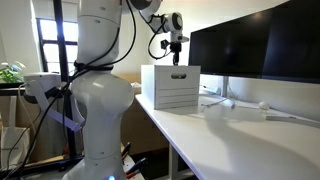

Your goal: Remove the small white box from the white storage box.

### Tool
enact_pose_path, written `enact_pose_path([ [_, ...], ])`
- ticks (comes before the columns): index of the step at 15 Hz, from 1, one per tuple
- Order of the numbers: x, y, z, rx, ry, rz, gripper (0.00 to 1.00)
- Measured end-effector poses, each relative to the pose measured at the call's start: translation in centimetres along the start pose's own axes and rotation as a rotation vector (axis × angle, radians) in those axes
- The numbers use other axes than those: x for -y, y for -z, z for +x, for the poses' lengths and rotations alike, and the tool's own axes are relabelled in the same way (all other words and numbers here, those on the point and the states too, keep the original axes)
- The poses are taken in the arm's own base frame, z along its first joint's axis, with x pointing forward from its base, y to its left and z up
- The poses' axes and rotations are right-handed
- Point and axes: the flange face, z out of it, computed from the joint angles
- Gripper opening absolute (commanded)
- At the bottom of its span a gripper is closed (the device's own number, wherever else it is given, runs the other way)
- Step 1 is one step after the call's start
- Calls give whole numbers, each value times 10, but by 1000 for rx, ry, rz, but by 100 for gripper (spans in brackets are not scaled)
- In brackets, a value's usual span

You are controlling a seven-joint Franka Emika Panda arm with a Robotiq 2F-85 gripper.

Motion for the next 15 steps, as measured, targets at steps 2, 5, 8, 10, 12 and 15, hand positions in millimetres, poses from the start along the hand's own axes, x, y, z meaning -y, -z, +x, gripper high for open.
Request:
enact_pose_path([
  [2,1,-3,1,4,12,-4,75],
  [5,3,-7,2,9,40,-9,62],
  [8,3,-7,0,9,64,-8,62],
  [10,4,-6,0,9,74,-8,62],
  [12,4,-6,0,8,80,-8,62],
  [15,5,-6,-2,8,93,-7,62],
])
